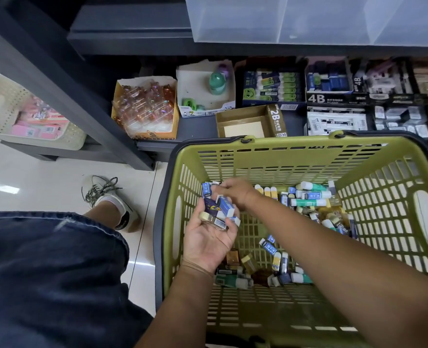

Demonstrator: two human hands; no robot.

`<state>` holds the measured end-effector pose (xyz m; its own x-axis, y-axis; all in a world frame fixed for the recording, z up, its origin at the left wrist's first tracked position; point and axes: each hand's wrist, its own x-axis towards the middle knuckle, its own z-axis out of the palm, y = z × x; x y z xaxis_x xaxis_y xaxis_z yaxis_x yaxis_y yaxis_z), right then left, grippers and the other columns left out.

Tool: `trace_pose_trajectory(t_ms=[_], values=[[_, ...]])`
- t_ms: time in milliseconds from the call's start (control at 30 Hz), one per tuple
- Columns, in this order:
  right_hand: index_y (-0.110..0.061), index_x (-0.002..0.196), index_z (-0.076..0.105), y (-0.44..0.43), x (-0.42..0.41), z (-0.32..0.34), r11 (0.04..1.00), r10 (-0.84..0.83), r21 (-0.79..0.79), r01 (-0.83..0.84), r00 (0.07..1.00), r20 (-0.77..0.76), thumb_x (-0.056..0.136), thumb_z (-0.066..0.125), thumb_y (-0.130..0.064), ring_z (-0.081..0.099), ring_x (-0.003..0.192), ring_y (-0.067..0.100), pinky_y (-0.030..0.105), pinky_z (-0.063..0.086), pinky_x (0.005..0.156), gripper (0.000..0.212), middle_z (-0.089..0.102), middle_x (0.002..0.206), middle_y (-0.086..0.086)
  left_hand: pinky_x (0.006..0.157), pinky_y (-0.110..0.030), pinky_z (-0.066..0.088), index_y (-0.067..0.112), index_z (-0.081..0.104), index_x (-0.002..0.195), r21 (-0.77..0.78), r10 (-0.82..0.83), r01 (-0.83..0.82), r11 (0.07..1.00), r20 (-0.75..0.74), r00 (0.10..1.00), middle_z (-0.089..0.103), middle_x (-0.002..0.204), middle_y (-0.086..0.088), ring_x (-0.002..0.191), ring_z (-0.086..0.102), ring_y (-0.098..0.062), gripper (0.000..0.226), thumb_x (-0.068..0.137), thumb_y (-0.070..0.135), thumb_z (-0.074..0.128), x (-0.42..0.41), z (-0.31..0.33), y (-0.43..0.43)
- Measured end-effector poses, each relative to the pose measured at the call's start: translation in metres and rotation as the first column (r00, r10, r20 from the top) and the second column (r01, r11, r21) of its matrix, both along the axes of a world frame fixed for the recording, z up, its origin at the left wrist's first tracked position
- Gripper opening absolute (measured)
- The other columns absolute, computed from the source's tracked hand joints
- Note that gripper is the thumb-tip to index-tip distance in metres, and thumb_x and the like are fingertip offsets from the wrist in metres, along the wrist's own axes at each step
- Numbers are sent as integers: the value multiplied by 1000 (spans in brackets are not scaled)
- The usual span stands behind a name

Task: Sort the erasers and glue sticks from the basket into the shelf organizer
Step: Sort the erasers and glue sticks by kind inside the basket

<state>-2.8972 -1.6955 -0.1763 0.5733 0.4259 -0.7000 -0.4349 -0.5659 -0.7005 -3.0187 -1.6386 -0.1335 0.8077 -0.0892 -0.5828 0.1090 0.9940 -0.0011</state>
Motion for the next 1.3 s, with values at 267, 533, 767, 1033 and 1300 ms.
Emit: trace_pose_trajectory(t_ms=[267, 533, 767, 1033, 1300], values=[[-17, 102, 63, -61, 10, -7, 948, -248, 144, 283, 943, -221, 92, 58, -4, 57, 71, 8, 17, 47, 59, 17, 65, 83, 1, 48, -26, 53, 9, 69, 96, 46, -83, 93, 995, -187, 979, 67, 100, -10, 91, 60, -24, 32, 79, 36, 65, -3, -6, -3], [-10, 95, 68, -84, 11, -24, 881, -461, -91, 465, 885, 64, 79, 76, -12, 58, 53, 11, 18, 51, 52, 18, 65, 74, 7, 50, -26, 55, 11, 72, 82, 125, -420, 480, 868, -331, 845, 66, 90, -9, 77, 60, -22, 26, 79, 36, 67, -10, -13, -17], [-14, 76, 61, -116, 15, -36, 838, -449, -226, 497, 863, 233, 78, 77, -12, 67, 86, 29, 45, 55, 85, 17, 67, 86, 9, 50, -27, 56, 11, 73, 81, 136, -465, 545, 827, -378, 800, 67, 84, -9, 77, 60, -22, 27, 83, 37, 66, -8, -22, -15], [-19, 73, 61, -115, 22, -44, 869, -385, -238, 434, 895, 226, 78, 77, -11, 64, 79, 22, 42, 55, 85, 19, 72, 91, 9, 51, -28, 56, 11, 73, 85, 130, -469, 551, 825, -386, 794, 68, 89, -10, 80, 60, -24, 27, 80, 37, 68, -5, -26, -16], [-18, 84, 63, -96, 19, -51, 888, -201, -336, 315, 921, 333, 82, 73, -16, 65, 95, 23, 34, 53, 86, 11, 70, 99, 5, 51, -28, 56, 10, 72, 87, 130, -458, 539, 832, -387, 800, 66, 88, -10, 77, 61, -23, 28, 86, 37, 65, -3, -26, -16]])
